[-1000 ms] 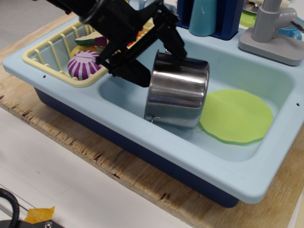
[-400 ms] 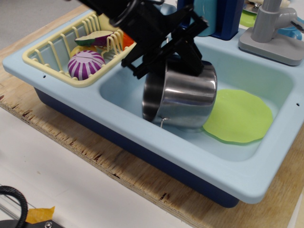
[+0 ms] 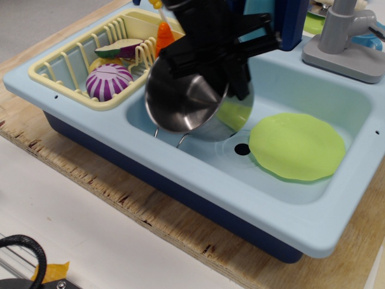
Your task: Flip pot upright which is in sink
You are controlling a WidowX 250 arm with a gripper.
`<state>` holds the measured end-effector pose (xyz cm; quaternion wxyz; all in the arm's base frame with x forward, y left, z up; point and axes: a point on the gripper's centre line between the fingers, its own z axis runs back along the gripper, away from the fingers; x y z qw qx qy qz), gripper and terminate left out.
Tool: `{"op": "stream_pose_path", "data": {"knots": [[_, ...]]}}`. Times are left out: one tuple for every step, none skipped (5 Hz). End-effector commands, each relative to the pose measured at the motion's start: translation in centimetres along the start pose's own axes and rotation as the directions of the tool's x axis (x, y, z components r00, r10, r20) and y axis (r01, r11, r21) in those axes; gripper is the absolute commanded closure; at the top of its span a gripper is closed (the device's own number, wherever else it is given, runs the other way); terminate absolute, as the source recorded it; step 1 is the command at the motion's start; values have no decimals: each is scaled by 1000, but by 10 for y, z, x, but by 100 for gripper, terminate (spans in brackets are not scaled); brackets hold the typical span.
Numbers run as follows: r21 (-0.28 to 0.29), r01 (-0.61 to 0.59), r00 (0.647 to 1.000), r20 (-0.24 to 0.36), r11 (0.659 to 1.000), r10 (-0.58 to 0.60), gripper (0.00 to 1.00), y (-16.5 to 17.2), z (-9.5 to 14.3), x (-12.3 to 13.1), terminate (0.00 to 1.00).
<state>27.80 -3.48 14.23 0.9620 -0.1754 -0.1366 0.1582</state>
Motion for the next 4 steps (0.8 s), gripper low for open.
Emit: {"op": "stream_pose_path", "data": {"knots": [[-8,30,1000,-4,1000,-30,0,-13,1,5,0],[-5,18,998,-62,1000,-18,0,-17,-8,2,0],[-5,18,998,-62,1000,-18,0,-17,-8,2,0],[-5,18,998,-62,1000,-18,0,-17,-8,2,100]]}}
